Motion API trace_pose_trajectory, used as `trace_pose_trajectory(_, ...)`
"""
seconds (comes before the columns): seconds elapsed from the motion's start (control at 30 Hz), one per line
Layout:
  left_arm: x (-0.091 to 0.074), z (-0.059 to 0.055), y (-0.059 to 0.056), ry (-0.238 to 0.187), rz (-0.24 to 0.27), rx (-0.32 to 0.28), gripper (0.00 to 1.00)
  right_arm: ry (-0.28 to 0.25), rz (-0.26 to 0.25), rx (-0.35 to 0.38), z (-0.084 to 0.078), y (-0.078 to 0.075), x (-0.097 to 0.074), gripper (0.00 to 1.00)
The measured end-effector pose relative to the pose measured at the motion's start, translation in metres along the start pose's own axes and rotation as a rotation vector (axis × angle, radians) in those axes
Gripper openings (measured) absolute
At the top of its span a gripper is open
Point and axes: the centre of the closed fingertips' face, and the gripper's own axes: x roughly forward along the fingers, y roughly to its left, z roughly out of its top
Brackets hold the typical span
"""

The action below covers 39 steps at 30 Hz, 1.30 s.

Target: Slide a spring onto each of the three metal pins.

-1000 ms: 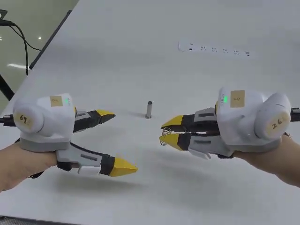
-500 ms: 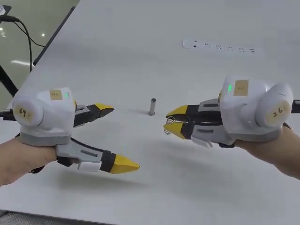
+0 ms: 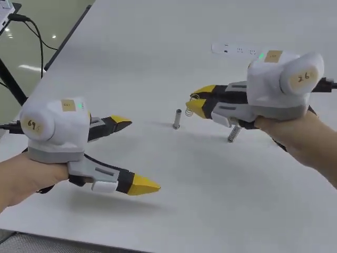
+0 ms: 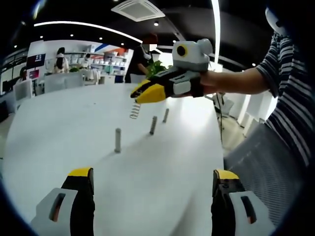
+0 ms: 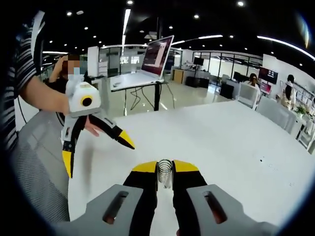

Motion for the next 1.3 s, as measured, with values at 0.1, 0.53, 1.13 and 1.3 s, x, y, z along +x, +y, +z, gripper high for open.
trace_pose_trajectory(0.1, -0.001, 0.003, 0.001, 0.002, 0.001, 0.007, 0.98, -0.01, -0.015, 0.053, 0.002, -0.008, 0.006, 0.08)
trace_pose_trajectory(0.53, 0.0, 0.008, 0.003, -0.001, -0.004, 0.017, 0.98, 0.037, -0.012, 0.051, -0.015, -0.008, 0.029, 0.08)
trace_pose_trajectory(1.13, 0.0, 0.004, 0.005, 0.005, 0.0, 0.005, 0.98, 0.122, 0.012, 0.061, -0.046, 0.0, 0.046, 0.08)
trace_pose_trajectory(1.3, 0.001, 0.003, 0.005, 0.004, 0.0, 0.001, 0.98, 0.146, 0.019, 0.064, -0.058, 0.006, 0.049, 0.08)
